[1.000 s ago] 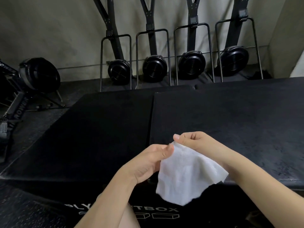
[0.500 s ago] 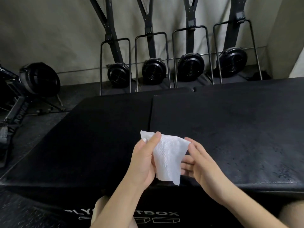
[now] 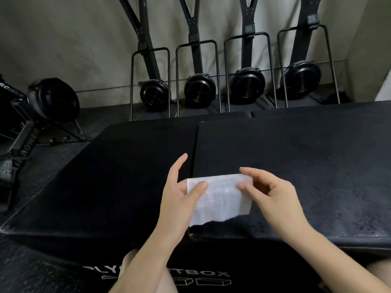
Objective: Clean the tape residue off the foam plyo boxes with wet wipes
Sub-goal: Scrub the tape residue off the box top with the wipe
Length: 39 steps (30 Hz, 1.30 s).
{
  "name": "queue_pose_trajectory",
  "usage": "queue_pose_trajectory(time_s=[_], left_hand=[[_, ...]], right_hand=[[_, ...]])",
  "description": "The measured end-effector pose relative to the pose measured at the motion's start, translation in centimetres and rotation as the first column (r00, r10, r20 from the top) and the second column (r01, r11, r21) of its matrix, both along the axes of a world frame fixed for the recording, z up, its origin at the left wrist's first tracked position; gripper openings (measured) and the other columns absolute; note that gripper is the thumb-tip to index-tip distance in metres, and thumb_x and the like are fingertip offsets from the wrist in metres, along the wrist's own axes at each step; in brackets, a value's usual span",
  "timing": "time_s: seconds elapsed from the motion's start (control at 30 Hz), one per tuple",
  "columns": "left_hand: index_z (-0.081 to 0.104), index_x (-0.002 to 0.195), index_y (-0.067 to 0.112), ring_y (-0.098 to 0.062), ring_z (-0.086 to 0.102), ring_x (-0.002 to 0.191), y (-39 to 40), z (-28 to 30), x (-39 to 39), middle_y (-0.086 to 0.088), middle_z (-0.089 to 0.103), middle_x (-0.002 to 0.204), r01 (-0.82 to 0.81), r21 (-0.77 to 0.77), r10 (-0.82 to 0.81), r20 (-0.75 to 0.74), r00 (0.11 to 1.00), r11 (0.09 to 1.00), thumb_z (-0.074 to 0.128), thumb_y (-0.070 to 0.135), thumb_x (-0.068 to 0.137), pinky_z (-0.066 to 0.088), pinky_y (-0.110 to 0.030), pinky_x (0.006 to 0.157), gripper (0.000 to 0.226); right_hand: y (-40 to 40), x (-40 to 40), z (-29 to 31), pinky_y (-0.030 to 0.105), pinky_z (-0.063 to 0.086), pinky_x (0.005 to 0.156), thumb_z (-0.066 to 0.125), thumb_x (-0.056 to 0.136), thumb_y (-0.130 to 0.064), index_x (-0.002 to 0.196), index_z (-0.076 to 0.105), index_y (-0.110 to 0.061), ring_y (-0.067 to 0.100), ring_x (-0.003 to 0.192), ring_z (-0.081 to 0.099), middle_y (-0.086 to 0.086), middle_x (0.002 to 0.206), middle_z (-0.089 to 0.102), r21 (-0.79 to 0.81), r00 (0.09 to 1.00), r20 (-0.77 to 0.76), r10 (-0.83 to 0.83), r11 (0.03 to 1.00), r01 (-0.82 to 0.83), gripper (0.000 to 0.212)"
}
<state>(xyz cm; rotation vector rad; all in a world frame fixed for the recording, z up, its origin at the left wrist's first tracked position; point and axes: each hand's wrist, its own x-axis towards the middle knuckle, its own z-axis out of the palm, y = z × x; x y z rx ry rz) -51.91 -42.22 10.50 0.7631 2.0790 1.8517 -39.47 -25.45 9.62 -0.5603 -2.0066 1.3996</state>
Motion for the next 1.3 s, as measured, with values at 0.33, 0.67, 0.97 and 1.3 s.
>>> queue_pose_trajectory(time_s=[0.33, 0.67, 0.97, 1.3], left_hand=[[0.075, 0.089, 0.038, -0.002, 0.062, 0.093, 0.3, 1.1, -1.9, 0.019, 0.064, 0.101, -0.065, -0.287, -0.018, -0.279, 0.960, 0.956, 0.073, 0.034, 0.088, 0.052, -0.024, 0.086, 0.005], [0.037, 0.073, -0.002, -0.033, 0.039, 0.068, 0.9, 1.8, -0.9, -0.021, 0.039, 0.071, 0.095, -0.095, -0.097, -0.010, 0.995, 0.991, 0.057, 0.057, 0.093, 0.046, -0.037, 0.078, 0.065], [0.073, 0.101, 0.016, -0.026, 0.074, 0.087, 0.8, 5.0, -2.3, -0.013, 0.076, 0.086, 0.490, -0.319, -0.476, 0.128, 0.870, 0.811, 0.081, 0.028, 0.081, 0.056, -0.035, 0.089, 0.025], [0.068, 0.103, -0.004, -0.031, 0.070, 0.101, 2.3, 2.4, -0.4, -0.018, 0.073, 0.103, 0.328, -0.118, -0.307, 0.164, 0.937, 0.937, 0.067, 0.032, 0.095, 0.051, -0.051, 0.099, 0.037]], right_hand=[[2.6, -0.1, 1.0, 0.011, 0.043, 0.075, 0.070, 0.094, -0.022, 0.086, 0.065, -0.032, 0.008, 0.095, 0.059, -0.016, 0.100, 0.060, 0.425, 0.999, 0.025, 0.026, 0.905, -0.034, 0.013], [1.5, -1.1, 2.2, 0.023, 0.044, 0.063, 0.063, 0.097, -0.039, 0.084, 0.068, -0.027, 0.003, 0.064, 0.058, -0.011, 0.072, 0.067, 0.063, 0.996, 0.087, 0.024, 0.998, -0.029, 0.018], [1.8, -1.2, 4.4, 0.035, 0.049, 0.063, 0.075, 0.088, -0.042, 0.075, 0.071, -0.024, 0.021, 0.065, 0.061, 0.012, 0.078, 0.069, 0.047, 0.982, 0.125, 0.138, 0.988, -0.145, 0.022], [0.8, -0.6, 1.9, 0.041, 0.052, 0.101, 0.044, 0.094, -0.068, 0.124, 0.067, 0.007, 0.034, 0.118, 0.066, 0.025, 0.128, 0.066, -0.843, 0.876, -0.157, 0.455, 0.401, -0.359, 0.084]])
